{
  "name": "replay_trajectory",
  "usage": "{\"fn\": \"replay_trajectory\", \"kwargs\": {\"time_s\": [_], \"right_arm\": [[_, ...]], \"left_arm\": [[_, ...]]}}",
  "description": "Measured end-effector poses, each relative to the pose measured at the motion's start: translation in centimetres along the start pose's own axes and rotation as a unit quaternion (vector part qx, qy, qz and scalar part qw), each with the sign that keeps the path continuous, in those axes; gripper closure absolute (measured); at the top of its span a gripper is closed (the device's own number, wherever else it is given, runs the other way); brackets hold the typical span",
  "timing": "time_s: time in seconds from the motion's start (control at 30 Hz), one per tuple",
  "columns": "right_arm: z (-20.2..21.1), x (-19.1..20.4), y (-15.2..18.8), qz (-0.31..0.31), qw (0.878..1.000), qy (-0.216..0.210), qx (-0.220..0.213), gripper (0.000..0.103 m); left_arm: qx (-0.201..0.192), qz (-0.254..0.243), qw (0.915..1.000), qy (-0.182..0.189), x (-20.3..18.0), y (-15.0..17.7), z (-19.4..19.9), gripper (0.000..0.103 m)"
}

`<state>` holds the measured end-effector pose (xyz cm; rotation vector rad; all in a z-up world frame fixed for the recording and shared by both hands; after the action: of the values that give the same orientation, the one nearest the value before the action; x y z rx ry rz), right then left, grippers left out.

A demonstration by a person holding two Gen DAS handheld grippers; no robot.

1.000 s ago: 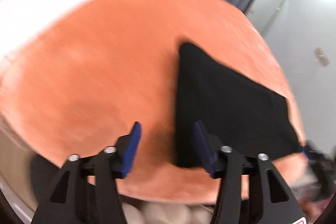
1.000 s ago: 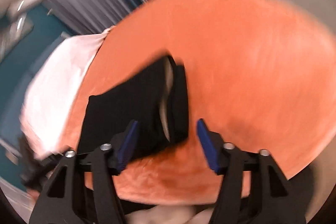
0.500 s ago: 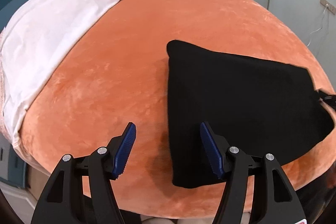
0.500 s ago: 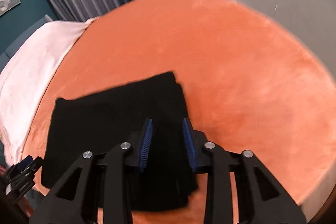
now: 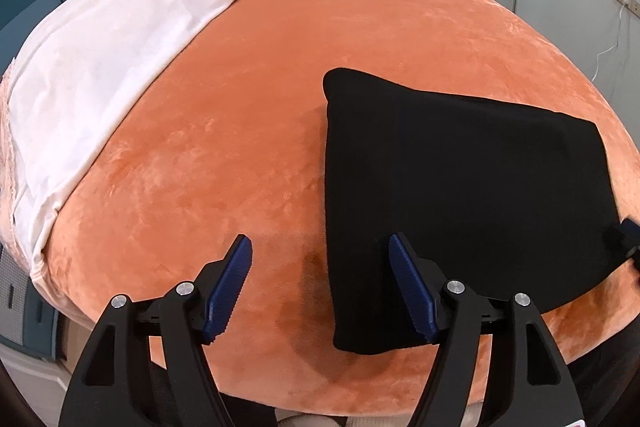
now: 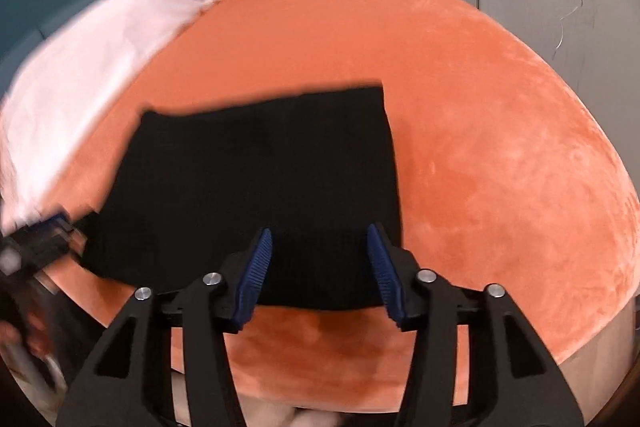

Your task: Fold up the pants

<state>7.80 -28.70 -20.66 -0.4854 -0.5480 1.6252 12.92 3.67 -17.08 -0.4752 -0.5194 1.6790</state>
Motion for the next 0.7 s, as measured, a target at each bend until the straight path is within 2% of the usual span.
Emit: {"fn": "replay_trajectory", "kwargs": {"time_s": [0.03,0.1,0.2,0.23,0.27,0.3,0.33,0.4,0.43,0.5,0.53,0.57,0.6,0.63,0.7], "right_arm": [[0.1,-0.1,0.3,-0.015,1.000,-0.011,0.002,0.036],[0.4,-0.7,0.5,-0.055,0.997,-0.044,-0.002,0.038],[1.0,-2.2,0.1,-0.075,0.996,-0.052,-0.009,0.037],[1.1,-2.8,0.0,-0.084,0.995,-0.054,-0.008,0.034],[0.9,-3.1,-0.2,-0.094,0.994,-0.060,-0.005,0.024],[0.5,-3.6,-0.3,-0.105,0.992,-0.071,0.001,0.020],[0.2,-3.9,-0.5,-0.113,0.990,-0.085,0.005,0.016],[-0.7,-3.3,-0.8,-0.123,0.985,-0.117,0.015,0.015],[-1.3,-3.2,-0.9,-0.130,0.982,-0.133,0.022,0.015],[-2.6,-1.7,0.1,-0.152,0.971,-0.177,0.044,0.015],[-3.4,-1.2,0.4,-0.162,0.966,-0.195,0.053,0.013],[-3.7,-1.2,0.2,-0.170,0.963,-0.203,0.042,0.011],[-3.7,-1.0,0.0,-0.167,0.964,-0.206,0.037,0.011],[-3.7,-0.7,-0.3,-0.161,0.965,-0.207,0.032,0.011],[-3.9,-0.3,-0.5,-0.156,0.966,-0.202,0.030,0.019]], "left_arm": [[0.000,-0.001,1.0000,-0.001,0.0,0.0,0.0,0.035],[-0.002,-0.009,0.9999,-0.006,0.0,0.1,0.1,0.035],[-0.003,-0.012,0.9999,-0.010,0.0,0.0,0.1,0.033],[-0.003,-0.011,0.9999,-0.012,0.1,0.0,0.1,0.030],[-0.004,-0.009,0.9998,-0.015,0.2,0.0,0.1,0.024],[-0.004,-0.007,0.9999,-0.014,0.3,-0.1,0.1,0.018],[-0.003,0.002,1.0000,-0.009,0.7,-0.1,0.1,0.011],[0.011,0.020,0.9997,0.012,1.2,-0.1,-0.3,0.011],[0.032,0.035,0.9983,0.033,1.6,0.1,-1.0,0.011],[0.081,0.069,0.9907,0.084,1.9,0.6,-2.7,0.011],[0.118,0.095,0.9804,0.126,1.7,0.9,-3.8,0.011],[0.149,0.115,0.9691,0.160,1.3,1.3,-4.5,0.011],[0.189,0.142,0.9509,0.199,0.7,1.8,-5.3,0.011],[0.192,0.149,0.9474,0.208,0.5,1.7,-5.5,0.011],[0.186,0.119,0.9494,0.224,-1.0,1.4,-5.7,0.012]]}}
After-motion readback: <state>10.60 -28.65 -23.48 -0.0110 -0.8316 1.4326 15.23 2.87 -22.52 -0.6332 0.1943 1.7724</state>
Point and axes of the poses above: each gripper's, at about its wrist camera, not at the fingertips, and z roughly against the way its jaws point, x to its left, y to its underside, the point moved 9 cm from there along -z, roughly the way its jaws point, and after that the axes turned 10 degrees about z, right-handed, at the moved point
